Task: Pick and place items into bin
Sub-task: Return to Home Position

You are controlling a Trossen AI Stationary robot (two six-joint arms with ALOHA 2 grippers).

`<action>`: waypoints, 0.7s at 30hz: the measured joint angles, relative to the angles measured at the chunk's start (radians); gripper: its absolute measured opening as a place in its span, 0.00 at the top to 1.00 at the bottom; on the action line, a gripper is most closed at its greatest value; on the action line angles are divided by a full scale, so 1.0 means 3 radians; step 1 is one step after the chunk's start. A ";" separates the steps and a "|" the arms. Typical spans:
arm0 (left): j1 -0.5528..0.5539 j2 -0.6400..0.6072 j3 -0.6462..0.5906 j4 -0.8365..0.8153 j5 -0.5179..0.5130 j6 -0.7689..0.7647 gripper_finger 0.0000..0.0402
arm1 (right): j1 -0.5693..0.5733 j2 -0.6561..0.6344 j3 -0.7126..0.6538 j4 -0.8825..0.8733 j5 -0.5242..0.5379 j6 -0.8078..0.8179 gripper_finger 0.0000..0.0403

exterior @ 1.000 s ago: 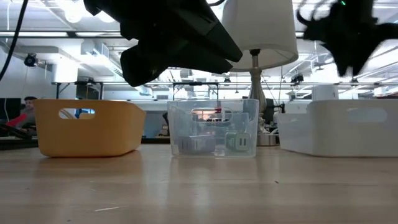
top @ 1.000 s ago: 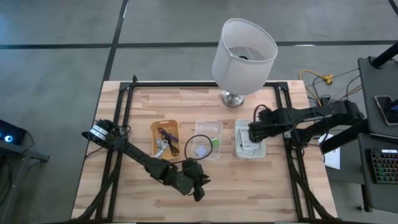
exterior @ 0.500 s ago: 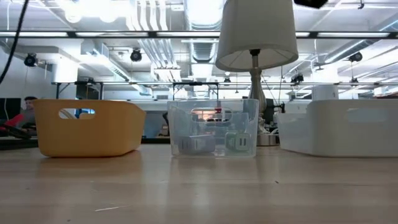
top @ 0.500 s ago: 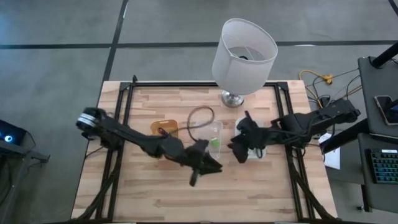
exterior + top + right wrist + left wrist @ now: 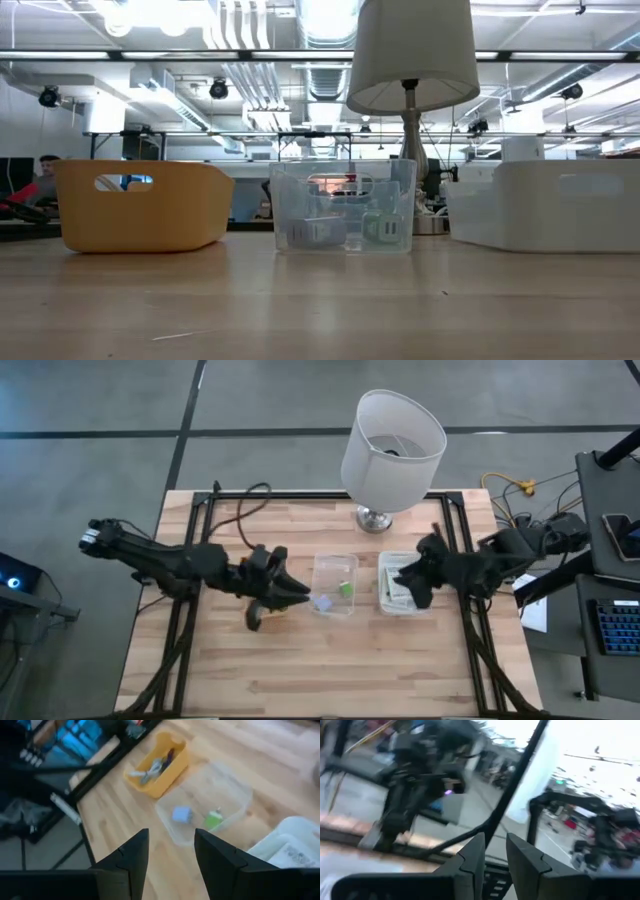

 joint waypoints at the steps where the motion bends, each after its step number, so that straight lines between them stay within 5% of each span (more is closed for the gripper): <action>1: 0.0000 -0.0023 0.0000 0.0029 0.0059 0.0111 0.84 | -0.0002 -0.0043 0.0012 -0.0012 0.0019 -0.0005 0.64; 5: 0.0039 -0.0102 0.0000 0.0004 0.0081 0.0345 0.84 | -0.0118 -0.0234 0.0000 -0.0272 0.0025 0.0437 0.64; 11: 0.0308 -0.0150 -0.0136 -0.0099 0.0071 0.0334 0.84 | -0.0185 -0.0634 -0.0239 0.0010 -0.0063 -0.0654 0.64; 21: 0.0503 -0.1193 -0.1759 0.1465 0.0366 0.0454 0.84 | -0.0338 -0.1914 -0.1067 0.0496 -0.0362 -0.1429 0.64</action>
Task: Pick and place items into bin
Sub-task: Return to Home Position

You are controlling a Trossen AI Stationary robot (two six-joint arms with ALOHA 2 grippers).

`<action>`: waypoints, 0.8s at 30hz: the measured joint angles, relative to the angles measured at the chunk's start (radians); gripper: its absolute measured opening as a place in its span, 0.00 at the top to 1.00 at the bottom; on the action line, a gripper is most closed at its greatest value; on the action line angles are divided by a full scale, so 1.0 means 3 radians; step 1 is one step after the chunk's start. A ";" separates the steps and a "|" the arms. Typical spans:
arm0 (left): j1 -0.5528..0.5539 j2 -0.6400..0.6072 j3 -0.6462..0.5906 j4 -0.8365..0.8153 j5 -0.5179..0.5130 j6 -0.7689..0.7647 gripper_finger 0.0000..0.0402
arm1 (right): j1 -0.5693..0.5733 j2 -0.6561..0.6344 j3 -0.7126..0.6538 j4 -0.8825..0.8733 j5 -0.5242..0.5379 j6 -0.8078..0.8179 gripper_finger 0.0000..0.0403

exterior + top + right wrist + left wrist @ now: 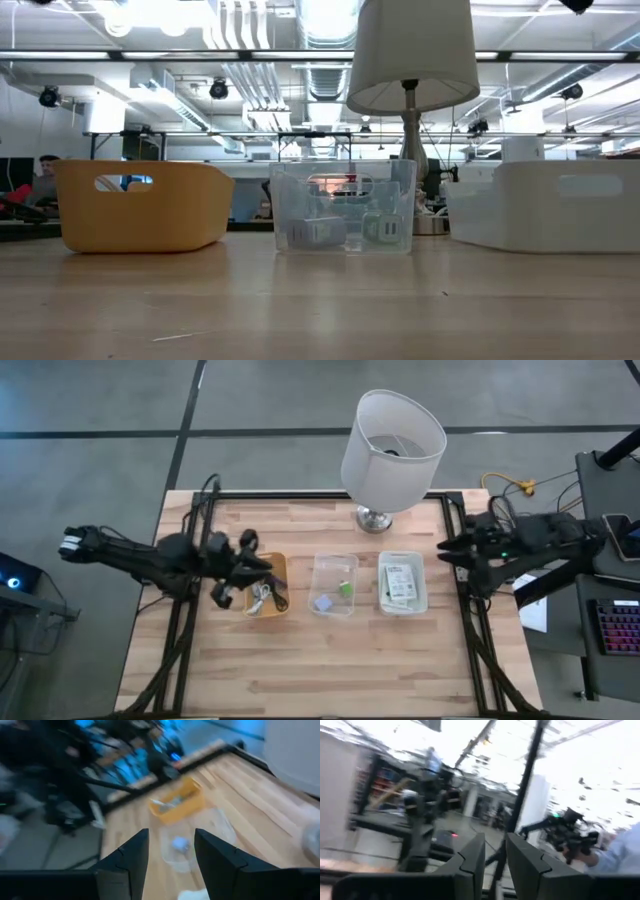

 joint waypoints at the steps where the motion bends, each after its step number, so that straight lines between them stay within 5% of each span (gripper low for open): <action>1: 0.0001 -0.0113 -0.0137 0.0048 -0.0060 0.0000 0.84 | 0.0000 -0.0136 -0.0084 0.0095 -0.0073 -0.0094 0.64; 9: 0.0002 -0.0941 -0.0916 0.0244 -0.0411 0.0246 0.84 | 0.0000 -0.0949 -0.0783 0.0944 -0.0393 -0.1048 0.64; 18: 0.0006 -0.1733 -0.1630 0.0393 -0.0400 0.0173 0.84 | 0.0000 -0.1762 -0.1559 0.1647 -0.0691 -0.1157 0.64; 24: 0.0005 -0.2343 -0.2043 0.0398 -0.0401 0.0090 0.84 | 0.0000 -0.1856 -0.1859 0.1777 -0.0367 -0.1347 0.64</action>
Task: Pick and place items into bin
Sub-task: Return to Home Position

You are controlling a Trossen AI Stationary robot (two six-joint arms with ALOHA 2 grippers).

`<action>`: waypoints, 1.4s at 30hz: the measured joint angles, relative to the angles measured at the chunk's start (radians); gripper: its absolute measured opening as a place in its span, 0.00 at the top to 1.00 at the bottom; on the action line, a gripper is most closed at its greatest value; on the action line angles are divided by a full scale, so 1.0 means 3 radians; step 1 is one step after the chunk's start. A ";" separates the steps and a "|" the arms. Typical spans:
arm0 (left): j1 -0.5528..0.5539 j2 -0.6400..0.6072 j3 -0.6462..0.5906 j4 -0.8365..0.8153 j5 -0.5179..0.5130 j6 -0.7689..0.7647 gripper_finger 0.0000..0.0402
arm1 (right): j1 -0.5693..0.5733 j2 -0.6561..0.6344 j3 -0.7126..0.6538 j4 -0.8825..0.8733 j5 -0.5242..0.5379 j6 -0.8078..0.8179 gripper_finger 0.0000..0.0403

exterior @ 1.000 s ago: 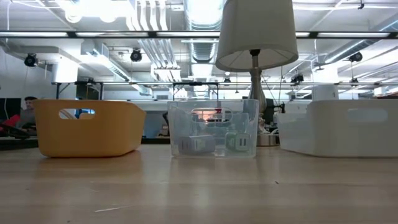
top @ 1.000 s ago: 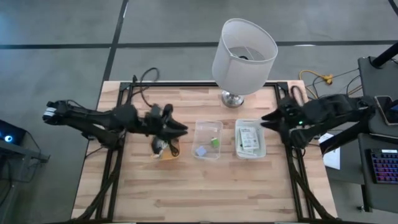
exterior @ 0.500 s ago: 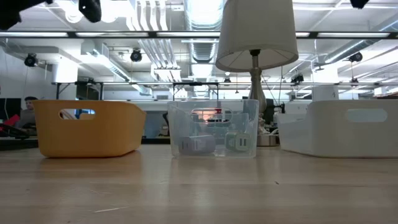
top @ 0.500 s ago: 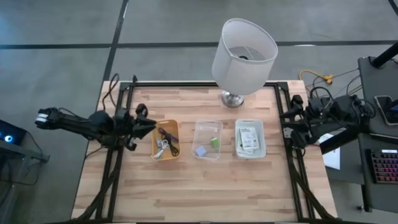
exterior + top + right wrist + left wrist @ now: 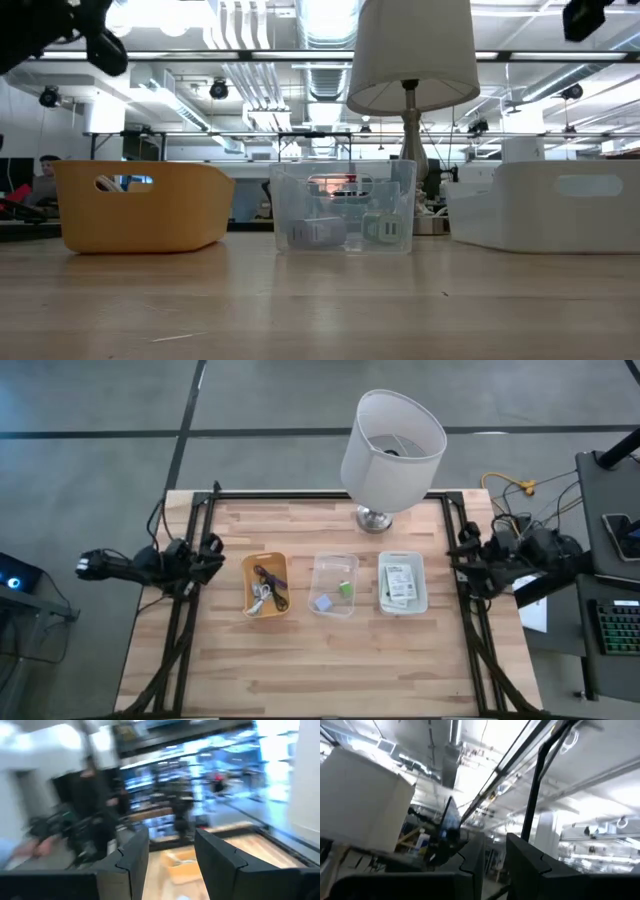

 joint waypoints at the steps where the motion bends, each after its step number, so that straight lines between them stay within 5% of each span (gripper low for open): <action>1: 0.0000 -0.0078 -0.0023 -0.0077 0.0001 0.0001 0.84 | 0.0000 0.0030 -0.0027 0.0016 0.0167 0.0072 0.64; 8: 0.0000 -0.0302 -0.0022 -0.0676 -0.0006 -0.0249 0.84 | -0.0003 0.0013 -0.0111 -0.0696 0.0746 0.1512 0.64; 10: 0.0000 -0.0210 -0.0022 -0.0650 0.0007 -0.0436 0.84 | 0.0000 0.0050 -0.0137 -0.0603 0.0631 0.1191 0.64; 14: 0.0001 -0.0137 -0.0023 -0.0516 0.0643 0.0203 0.84 | 0.0000 0.0067 -0.0200 -0.0018 0.0493 0.0403 0.64; 18: 0.0014 -0.0114 -0.0024 -0.0571 0.0674 0.0240 0.84 | 0.0000 0.0039 -0.0281 0.0380 0.0198 0.0011 0.64; 25: 0.0151 -0.0084 -0.0027 -0.0739 0.0313 0.0326 0.84 | -0.0003 0.0028 -0.0439 0.0389 0.0362 -0.0044 0.64; 42: 0.0228 -0.0082 -0.0031 -0.0877 0.0290 0.0240 0.84 | -0.0003 -0.0033 -0.1427 0.1279 0.0518 0.0102 0.64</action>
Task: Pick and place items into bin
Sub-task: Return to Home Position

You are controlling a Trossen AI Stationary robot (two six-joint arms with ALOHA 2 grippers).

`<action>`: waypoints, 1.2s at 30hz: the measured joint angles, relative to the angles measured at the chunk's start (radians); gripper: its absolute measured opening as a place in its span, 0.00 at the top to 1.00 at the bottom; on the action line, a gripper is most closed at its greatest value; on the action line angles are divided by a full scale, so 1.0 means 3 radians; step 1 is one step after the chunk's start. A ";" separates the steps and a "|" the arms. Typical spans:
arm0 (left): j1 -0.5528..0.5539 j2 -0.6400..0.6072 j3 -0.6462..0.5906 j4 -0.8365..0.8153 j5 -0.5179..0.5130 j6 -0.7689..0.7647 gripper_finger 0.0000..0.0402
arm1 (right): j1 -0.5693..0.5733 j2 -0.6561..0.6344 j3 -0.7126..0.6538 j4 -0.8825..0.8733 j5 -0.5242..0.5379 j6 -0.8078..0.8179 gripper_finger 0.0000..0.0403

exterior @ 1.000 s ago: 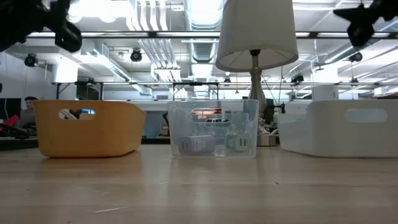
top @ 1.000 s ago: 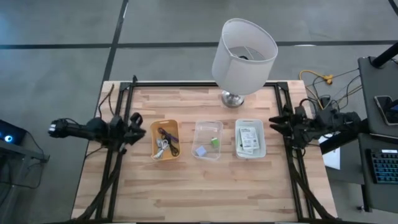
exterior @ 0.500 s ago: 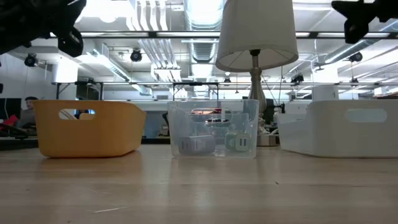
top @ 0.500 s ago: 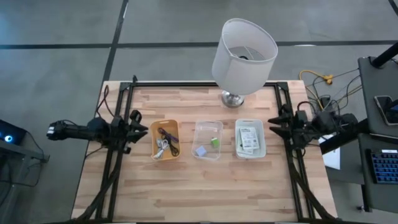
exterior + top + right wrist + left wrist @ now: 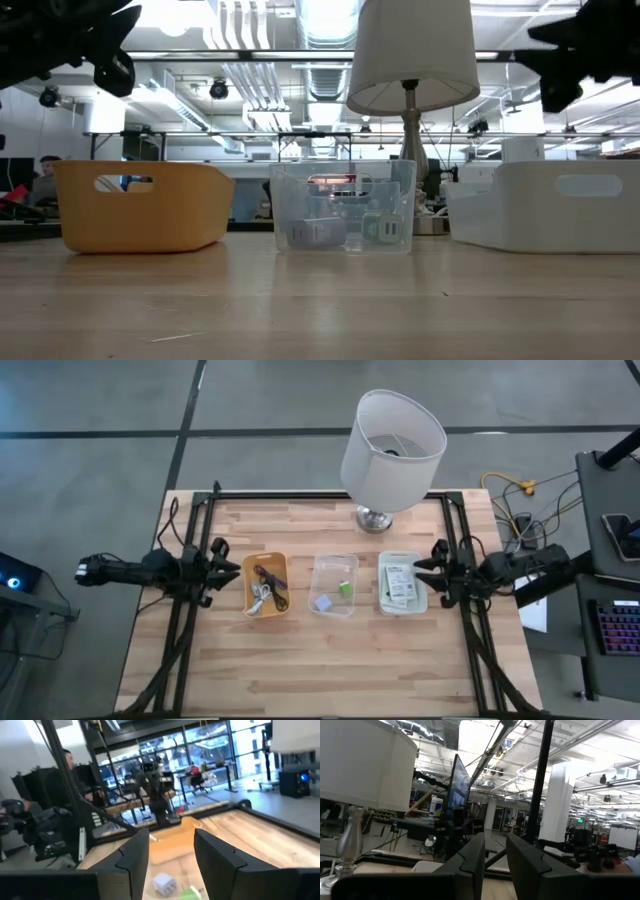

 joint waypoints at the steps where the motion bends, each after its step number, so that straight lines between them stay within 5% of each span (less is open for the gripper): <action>1: 0.0000 0.0000 0.0000 0.0001 0.0000 0.0001 0.84 | -0.0001 0.0000 -0.0032 -0.0005 0.0017 0.0027 0.65; 15: 0.0141 -0.0282 -0.0004 0.0013 0.0011 0.0001 0.84 | 0.0003 0.0045 -0.0236 0.0143 0.0113 0.0166 0.65; 24: 0.0598 -0.0268 0.0000 0.0268 -0.0002 0.0002 0.84 | 0.0003 0.0062 -0.0235 0.0151 0.0125 0.0156 0.67; 36: 0.0661 -0.0111 0.0004 0.0275 0.0001 0.0001 0.84 | 0.0003 0.0090 -0.0235 0.0149 0.0124 0.0155 0.66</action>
